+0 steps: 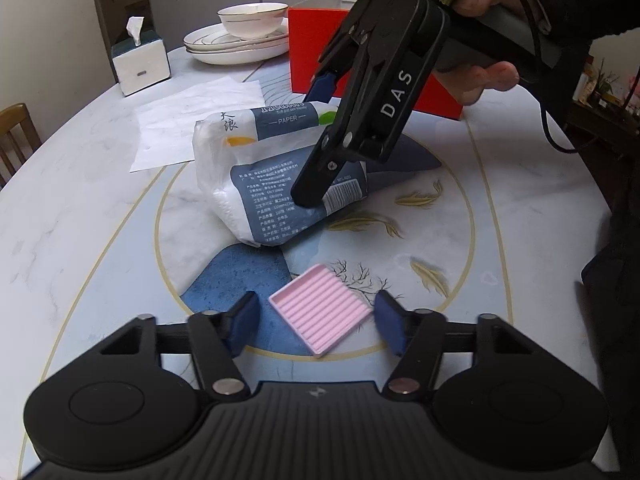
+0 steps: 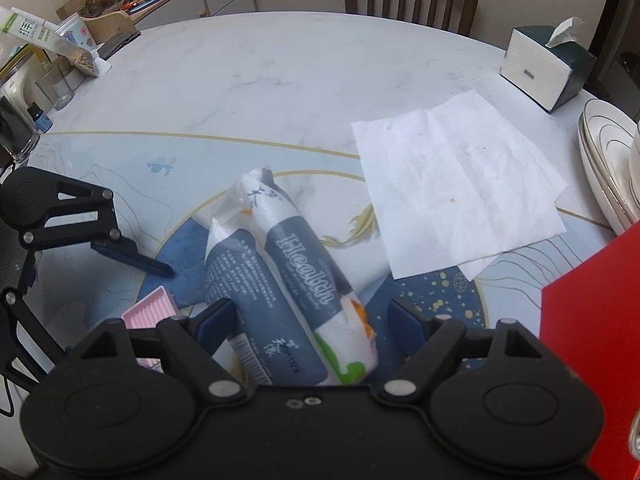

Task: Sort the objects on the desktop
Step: 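Grasp the pink soap dish with the left tool while the right tool grasps the grey tissue pack, then carry the pink soap dish with the left tool while the right tool carries the tissue pack into the shoebox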

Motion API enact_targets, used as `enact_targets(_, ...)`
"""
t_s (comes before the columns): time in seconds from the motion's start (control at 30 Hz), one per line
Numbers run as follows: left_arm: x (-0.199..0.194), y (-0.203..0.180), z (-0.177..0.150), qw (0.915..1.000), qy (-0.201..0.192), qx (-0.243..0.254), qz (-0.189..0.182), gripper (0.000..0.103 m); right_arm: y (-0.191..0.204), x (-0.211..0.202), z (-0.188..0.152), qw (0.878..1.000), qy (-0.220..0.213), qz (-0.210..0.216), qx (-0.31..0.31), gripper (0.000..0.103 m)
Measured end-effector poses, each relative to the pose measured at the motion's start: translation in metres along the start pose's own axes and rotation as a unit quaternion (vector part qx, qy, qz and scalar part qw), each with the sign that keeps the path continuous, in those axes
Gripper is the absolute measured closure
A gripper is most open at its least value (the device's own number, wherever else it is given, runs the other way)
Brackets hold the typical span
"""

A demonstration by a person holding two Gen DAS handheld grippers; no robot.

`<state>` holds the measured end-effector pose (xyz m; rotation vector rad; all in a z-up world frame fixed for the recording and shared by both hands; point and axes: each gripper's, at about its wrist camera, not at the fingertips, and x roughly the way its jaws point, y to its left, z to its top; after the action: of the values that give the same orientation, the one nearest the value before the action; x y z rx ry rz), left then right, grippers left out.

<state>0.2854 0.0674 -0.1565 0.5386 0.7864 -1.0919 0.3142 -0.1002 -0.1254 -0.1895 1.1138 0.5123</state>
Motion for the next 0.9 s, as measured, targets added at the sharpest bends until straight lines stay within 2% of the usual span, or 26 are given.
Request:
enact_targets(0.1, 0.000, -0.002, 0.001, 0.9999, 0.001, -0.012, 0.007, 0.047, 0.001, -0.001, -0.001, 1.000, -0.001, 0.006, 0.003, 0.027)
enact_targets(0.17, 0.000, -0.003, 0.001, 0.9997, 0.001, -0.022, 0.013, 0.047, 0.002, -0.002, -0.001, 1.000, 0.000, 0.010, 0.006, 0.038)
enact_targets(0.47, 0.000, -0.011, 0.003, 0.9950, -0.003, -0.085, 0.053, 0.047, 0.005, -0.013, -0.013, 1.000, -0.009, 0.014, 0.018, 0.065)
enact_targets(0.7, 0.002, -0.019, 0.008, 0.9883, 0.004, -0.123, 0.090, 0.047, 0.004, -0.027, -0.028, 0.999, -0.014, 0.010, 0.036, 0.075)
enact_targets(0.9, 0.005, -0.027, 0.011, 0.9764, 0.004, -0.172, 0.131, 0.047, 0.005, -0.037, -0.042, 0.998, -0.020, 0.001, 0.060, 0.079)
